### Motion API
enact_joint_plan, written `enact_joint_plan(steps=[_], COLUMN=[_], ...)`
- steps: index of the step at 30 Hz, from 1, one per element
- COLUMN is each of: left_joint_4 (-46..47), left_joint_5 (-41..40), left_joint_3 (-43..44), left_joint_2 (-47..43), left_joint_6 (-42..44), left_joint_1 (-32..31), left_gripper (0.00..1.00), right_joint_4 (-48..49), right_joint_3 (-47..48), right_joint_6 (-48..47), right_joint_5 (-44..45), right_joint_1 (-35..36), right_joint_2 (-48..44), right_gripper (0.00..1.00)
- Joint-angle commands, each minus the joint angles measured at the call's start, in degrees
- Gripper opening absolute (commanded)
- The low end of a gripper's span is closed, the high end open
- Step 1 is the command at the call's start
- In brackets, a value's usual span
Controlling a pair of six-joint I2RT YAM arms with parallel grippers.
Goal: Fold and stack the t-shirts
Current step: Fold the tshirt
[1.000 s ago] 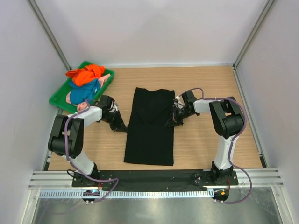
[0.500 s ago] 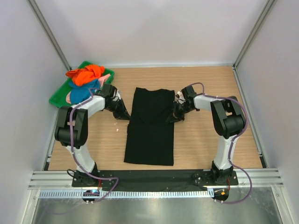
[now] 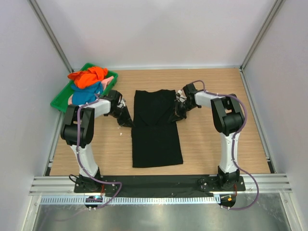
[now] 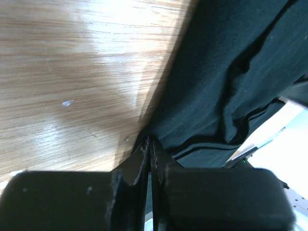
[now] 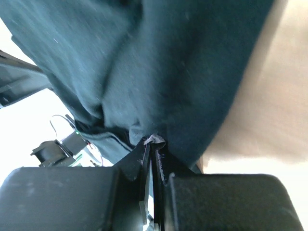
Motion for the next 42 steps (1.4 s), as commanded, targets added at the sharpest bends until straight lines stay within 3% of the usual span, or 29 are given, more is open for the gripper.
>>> enact_joint_plan(steps=[1,5,15,24,30,36,42], left_joint_4=[-3.3,-3.6,-6.0,-6.3,-6.3,-5.5,-5.4], left_joint_5=[-9.0,-9.6,-9.5,-8.8,-8.1,-7.1,-7.4], left_joint_3=[-1.4,-1.0,7.0,10.7,11.0,10.6,10.5], left_joint_2=[-0.1,-0.5,3.0,5.8,4.3,4.2,4.2], left_joint_6=[0.2,0.8,1.5,2.2,1.6,0.9,0.9], left_joint_1=[1.2,1.4,1.4,1.4,1.4,1.2,1.2], left_gripper=[0.04,0.04,0.05,0.04,0.04,0.04,0.05], right_joint_4=[-1.2,-3.8,-3.6,-5.0,-7.0,-4.0,-1.5], right_joint_3=[6.0,10.8,4.4,7.8,9.4,6.1,0.5], right_joint_6=[-4.1,-4.7,-5.7,-6.4,-4.6,-1.7,-2.3], right_joint_5=[5.8,5.5,7.0,5.0,3.3,0.0,1.4], right_joint_1=[0.2,0.4,-2.7,-4.3,-4.3,-4.3,-5.0], right_joint_2=[5.9,7.7,2.2,4.3,-2.2,-5.6,-2.1], right_gripper=[0.09,0.10,0.09,0.10,0.10,0.10,0.10])
